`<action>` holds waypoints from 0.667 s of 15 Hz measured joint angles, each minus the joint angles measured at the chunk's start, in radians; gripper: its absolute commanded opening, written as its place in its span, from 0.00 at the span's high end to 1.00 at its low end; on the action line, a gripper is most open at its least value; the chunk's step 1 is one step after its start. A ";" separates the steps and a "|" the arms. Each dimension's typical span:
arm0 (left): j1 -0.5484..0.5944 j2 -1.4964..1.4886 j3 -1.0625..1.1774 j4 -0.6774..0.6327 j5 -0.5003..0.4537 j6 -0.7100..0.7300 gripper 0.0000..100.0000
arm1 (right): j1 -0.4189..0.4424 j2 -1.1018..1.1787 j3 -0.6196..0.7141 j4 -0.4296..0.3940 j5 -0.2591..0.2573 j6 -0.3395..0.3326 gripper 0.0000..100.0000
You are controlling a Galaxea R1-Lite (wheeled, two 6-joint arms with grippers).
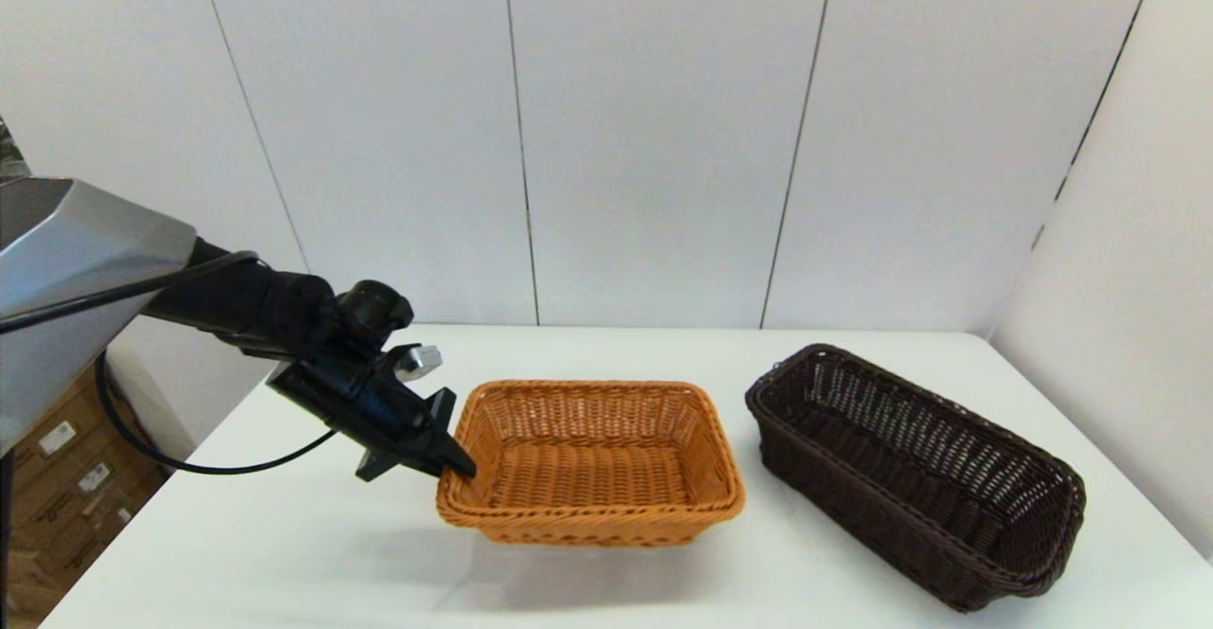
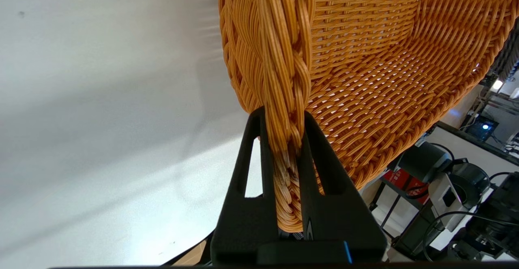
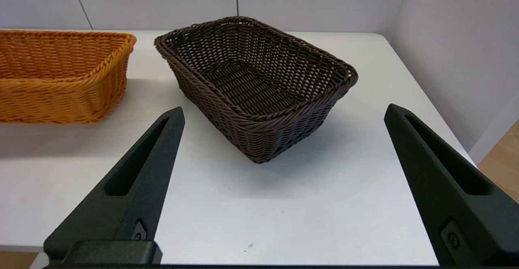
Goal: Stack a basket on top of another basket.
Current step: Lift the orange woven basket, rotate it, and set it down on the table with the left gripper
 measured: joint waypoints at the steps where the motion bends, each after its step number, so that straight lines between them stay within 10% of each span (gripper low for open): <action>1: -0.001 0.002 0.000 0.000 0.001 0.000 1.00 | 0.000 0.000 0.000 0.000 0.000 0.000 0.00; 10: -0.003 0.007 0.001 0.000 0.014 0.000 1.00 | 0.000 0.000 0.000 0.000 0.000 0.000 0.00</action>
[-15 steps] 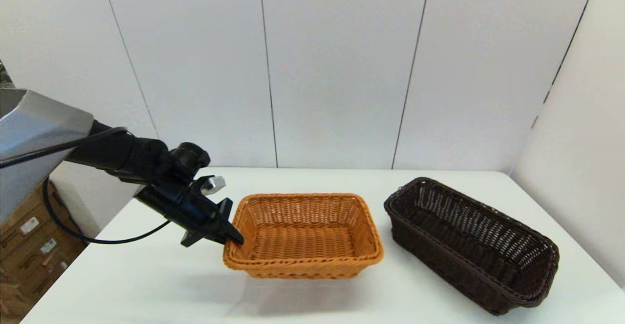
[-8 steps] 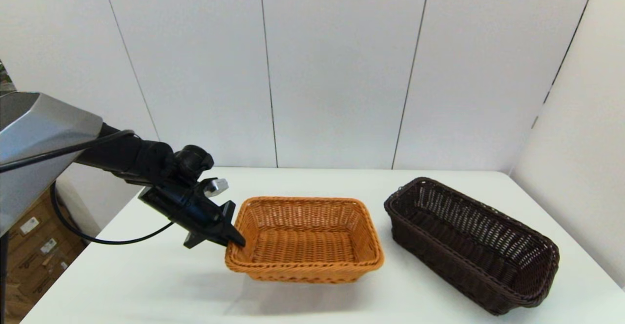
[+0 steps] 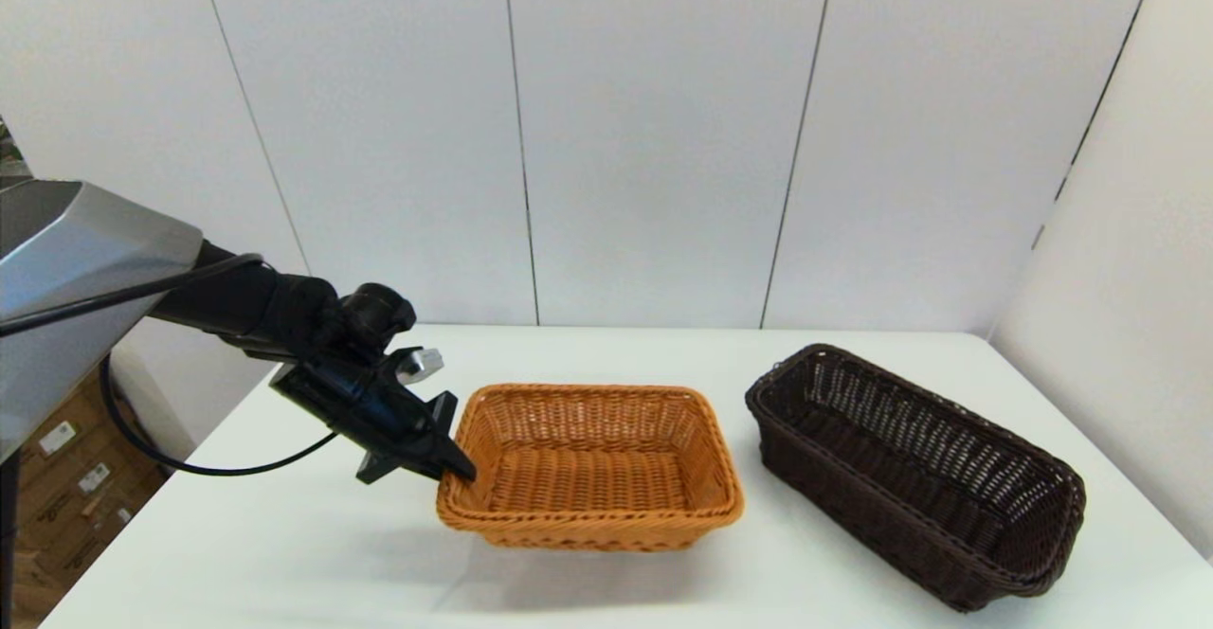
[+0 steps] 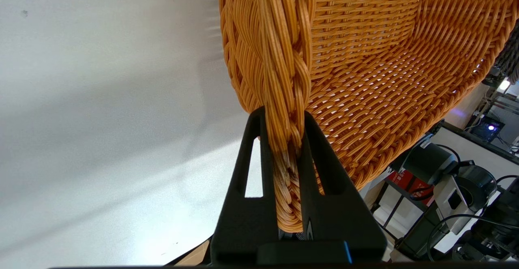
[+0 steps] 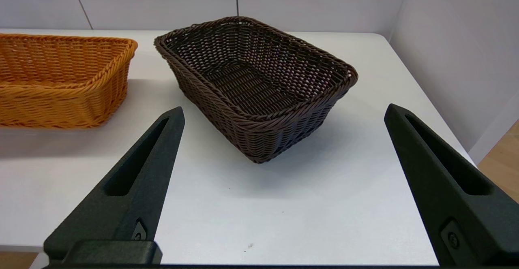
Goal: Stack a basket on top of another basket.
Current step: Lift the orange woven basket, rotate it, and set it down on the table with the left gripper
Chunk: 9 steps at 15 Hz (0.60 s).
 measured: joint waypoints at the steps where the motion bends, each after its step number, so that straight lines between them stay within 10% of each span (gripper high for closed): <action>1: 0.000 0.001 0.000 0.000 0.000 0.000 1.00 | 0.000 0.000 0.000 0.000 0.000 0.000 0.00; 2: 0.000 0.001 -0.001 -0.004 0.000 0.000 1.00 | 0.000 0.000 0.000 0.000 0.000 0.000 0.00; 3: 0.000 0.001 -0.001 -0.009 0.000 0.000 0.00 | 0.000 0.000 0.000 0.000 0.000 0.000 0.00; 9: 0.000 0.004 0.001 -0.012 -0.001 0.001 0.00 | 0.000 0.000 0.000 0.000 0.000 0.000 0.00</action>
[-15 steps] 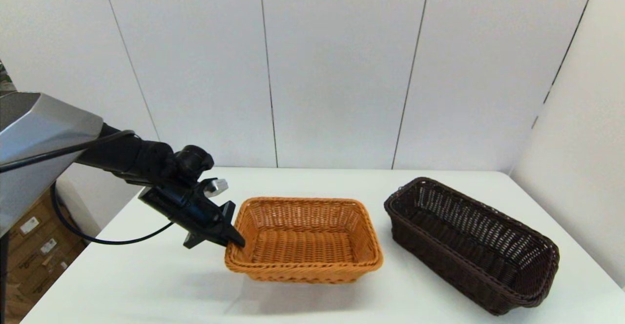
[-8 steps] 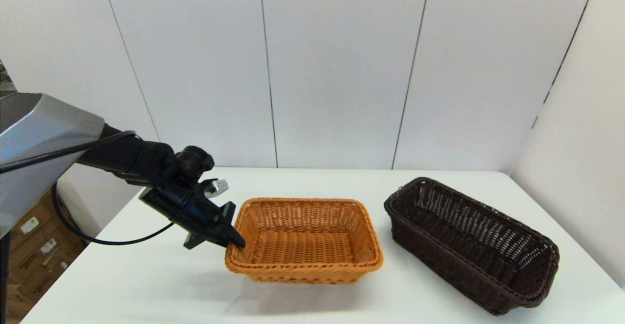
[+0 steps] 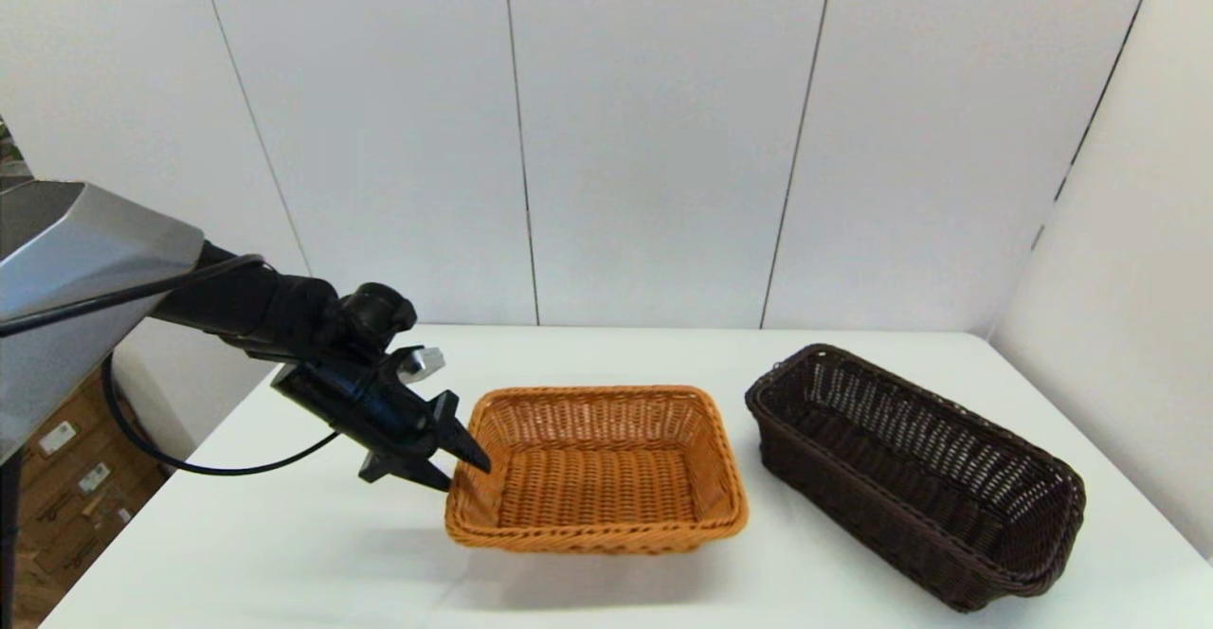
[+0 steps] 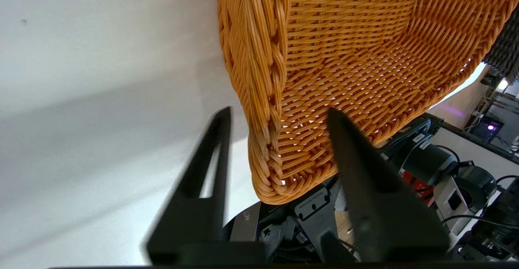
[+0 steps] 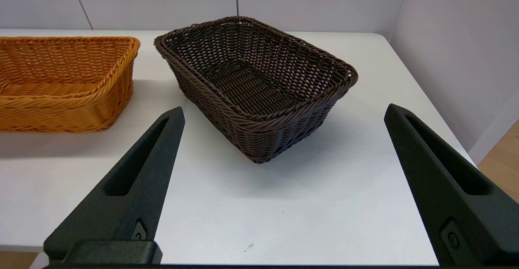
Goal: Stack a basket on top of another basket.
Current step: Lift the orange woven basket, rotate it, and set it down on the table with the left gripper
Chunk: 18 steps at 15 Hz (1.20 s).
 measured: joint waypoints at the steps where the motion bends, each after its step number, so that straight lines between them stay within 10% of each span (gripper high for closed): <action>1: 0.000 0.000 0.000 0.000 0.000 0.000 0.00 | 0.000 0.000 0.000 0.000 0.000 0.000 0.00; 18: 0.009 -0.249 -0.010 -0.007 0.113 0.092 0.00 | 0.000 0.000 0.000 0.000 0.000 0.000 0.00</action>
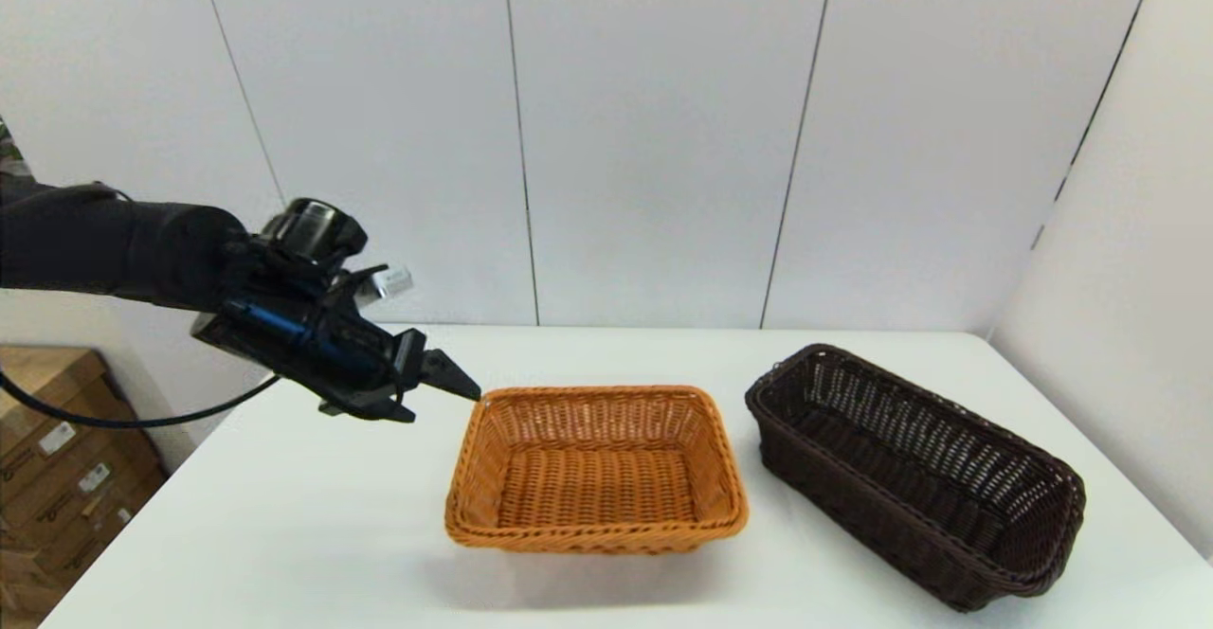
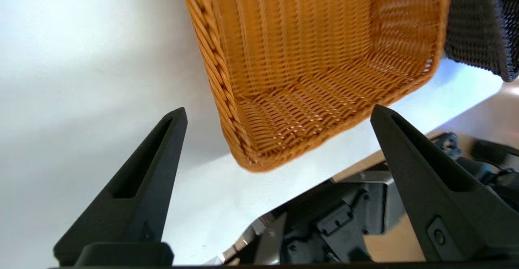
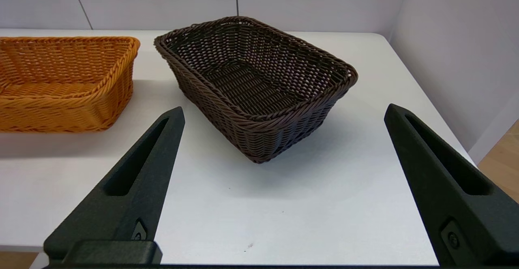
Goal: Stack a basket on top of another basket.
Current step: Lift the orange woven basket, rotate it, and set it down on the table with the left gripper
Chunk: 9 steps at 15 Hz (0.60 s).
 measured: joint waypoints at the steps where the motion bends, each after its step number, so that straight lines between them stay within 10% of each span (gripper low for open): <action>1: 0.009 -0.048 0.008 0.006 0.012 0.027 0.00 | 0.000 0.000 0.000 0.000 0.000 0.000 0.00; 9: 0.037 -0.527 0.219 -0.041 0.066 0.105 0.00 | 0.000 0.000 0.000 0.000 0.000 0.000 0.00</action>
